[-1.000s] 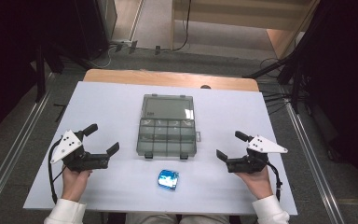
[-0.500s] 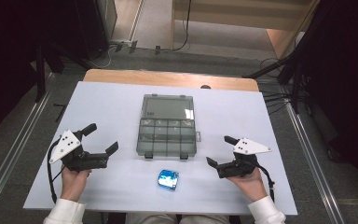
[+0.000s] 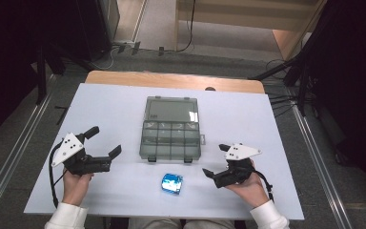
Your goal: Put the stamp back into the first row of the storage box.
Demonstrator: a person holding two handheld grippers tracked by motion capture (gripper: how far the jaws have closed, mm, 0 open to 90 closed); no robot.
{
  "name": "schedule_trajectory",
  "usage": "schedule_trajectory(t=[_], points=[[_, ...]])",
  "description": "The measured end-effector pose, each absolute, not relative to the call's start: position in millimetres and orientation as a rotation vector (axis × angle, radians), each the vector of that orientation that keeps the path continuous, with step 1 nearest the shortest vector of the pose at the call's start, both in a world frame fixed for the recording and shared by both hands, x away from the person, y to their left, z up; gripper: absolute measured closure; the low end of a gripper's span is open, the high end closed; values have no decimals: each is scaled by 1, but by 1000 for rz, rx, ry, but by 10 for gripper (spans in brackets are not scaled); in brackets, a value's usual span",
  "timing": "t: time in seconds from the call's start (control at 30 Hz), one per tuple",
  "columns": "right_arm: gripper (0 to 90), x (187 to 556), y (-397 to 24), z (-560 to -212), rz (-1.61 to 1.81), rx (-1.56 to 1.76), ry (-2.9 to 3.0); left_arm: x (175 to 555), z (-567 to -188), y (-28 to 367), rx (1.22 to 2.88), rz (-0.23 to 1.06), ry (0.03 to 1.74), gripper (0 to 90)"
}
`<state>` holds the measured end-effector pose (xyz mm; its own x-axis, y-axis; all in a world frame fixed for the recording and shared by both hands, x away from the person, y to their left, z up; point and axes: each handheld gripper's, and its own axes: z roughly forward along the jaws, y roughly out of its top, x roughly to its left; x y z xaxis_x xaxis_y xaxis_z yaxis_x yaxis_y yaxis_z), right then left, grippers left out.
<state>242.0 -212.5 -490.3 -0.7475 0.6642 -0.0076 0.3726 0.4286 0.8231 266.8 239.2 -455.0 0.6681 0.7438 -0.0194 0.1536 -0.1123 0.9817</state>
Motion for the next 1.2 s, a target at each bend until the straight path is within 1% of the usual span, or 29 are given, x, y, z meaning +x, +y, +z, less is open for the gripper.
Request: schedule_trajectory(t=[0.37,0.8,1.2], points=[[0,241,-188,-488,1143,819,2491,267,-455,239,1638,584,742,0],[0,243,-155,-476,1089,729,2609,267,-456,239,1642,584,744,0],[0,243,-121,-472,981,578,2743,268,-456,239,1646,593,757,0]])
